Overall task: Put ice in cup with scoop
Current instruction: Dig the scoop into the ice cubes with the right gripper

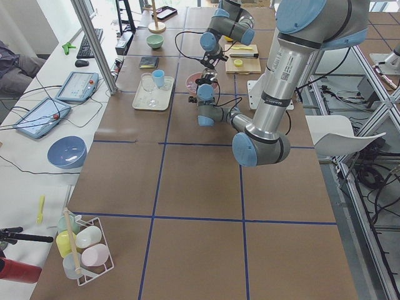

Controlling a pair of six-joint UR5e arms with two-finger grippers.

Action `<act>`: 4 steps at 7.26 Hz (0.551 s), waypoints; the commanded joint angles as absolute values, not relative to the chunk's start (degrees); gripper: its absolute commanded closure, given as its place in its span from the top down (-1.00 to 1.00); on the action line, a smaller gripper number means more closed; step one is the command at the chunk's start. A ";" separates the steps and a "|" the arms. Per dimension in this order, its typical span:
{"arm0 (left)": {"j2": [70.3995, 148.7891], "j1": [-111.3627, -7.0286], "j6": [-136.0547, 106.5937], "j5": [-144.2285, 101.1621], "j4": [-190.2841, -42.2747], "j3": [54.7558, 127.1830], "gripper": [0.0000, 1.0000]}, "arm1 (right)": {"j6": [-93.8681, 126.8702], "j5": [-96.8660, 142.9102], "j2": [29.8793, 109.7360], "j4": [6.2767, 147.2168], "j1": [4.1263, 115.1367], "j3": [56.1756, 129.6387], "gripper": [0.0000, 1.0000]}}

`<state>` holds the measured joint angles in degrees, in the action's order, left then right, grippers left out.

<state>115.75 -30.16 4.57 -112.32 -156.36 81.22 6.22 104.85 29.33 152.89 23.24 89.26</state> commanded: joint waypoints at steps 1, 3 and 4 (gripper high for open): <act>115.75 -30.15 4.57 -112.32 -156.36 81.21 1.00 | 7.46 104.85 32.15 147.24 23.29 89.38 -1.00; 115.75 -30.15 4.57 -112.32 -156.36 81.12 1.00 | 7.91 104.94 34.27 144.07 23.38 90.00 -1.00; 115.75 -30.15 4.57 -112.32 -156.36 81.21 1.00 | 8.35 105.03 36.54 141.27 23.47 91.65 -1.00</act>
<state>115.75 -30.15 4.57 -112.32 -156.36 81.15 7.85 104.95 34.26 144.30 23.39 90.29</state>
